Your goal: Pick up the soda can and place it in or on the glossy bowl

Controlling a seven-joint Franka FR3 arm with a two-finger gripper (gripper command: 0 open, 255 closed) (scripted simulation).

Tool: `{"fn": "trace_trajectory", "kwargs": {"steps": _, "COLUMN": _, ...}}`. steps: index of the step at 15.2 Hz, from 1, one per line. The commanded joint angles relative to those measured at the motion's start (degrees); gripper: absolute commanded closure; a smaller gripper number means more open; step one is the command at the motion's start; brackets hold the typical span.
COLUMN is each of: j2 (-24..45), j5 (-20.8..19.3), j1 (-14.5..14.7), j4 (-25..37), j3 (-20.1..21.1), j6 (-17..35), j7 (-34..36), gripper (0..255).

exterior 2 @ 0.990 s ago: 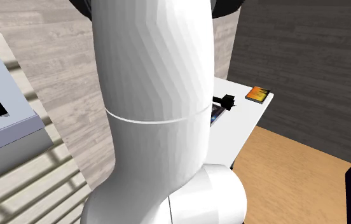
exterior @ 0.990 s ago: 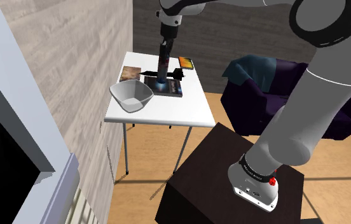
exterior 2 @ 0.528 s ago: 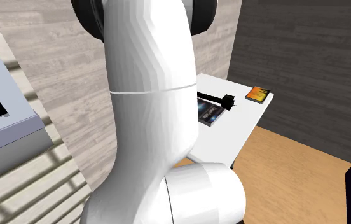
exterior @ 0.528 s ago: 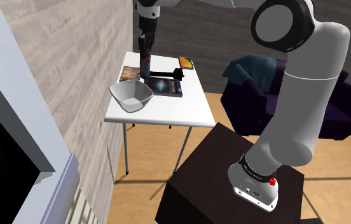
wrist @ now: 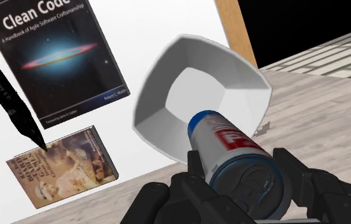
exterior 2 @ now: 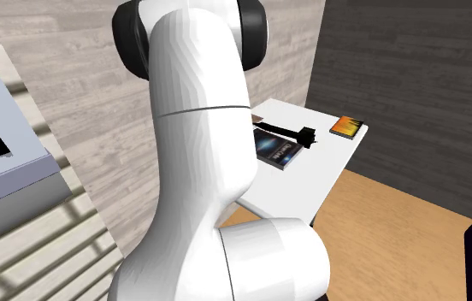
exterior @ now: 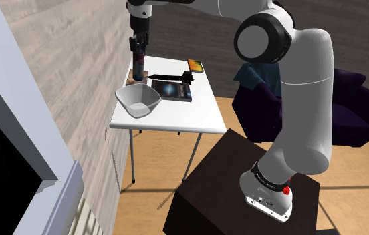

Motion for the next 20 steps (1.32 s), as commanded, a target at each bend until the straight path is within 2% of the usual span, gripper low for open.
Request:
{"fn": "trace_trajectory", "kwargs": {"steps": 1, "j2": 0.06, "j5": 0.02, "j1": 0.03, "j4": -1.3, "j3": 0.01, "j6": 1.41, "j7": -0.05, "gripper": 255}}
{"fn": "trace_trajectory", "kwargs": {"steps": 18, "j2": 1.71, "j5": 0.35, "j1": 0.34, "j4": -12.28, "j3": 0.21, "j6": 14.01, "j7": -0.46, "gripper": 255}}
{"fn": "trace_trajectory", "kwargs": {"steps": 20, "j2": 1.7, "j5": 0.35, "j1": 0.34, "j4": -12.29, "j3": 0.21, "j6": 14.01, "j7": -0.46, "gripper": 255}}
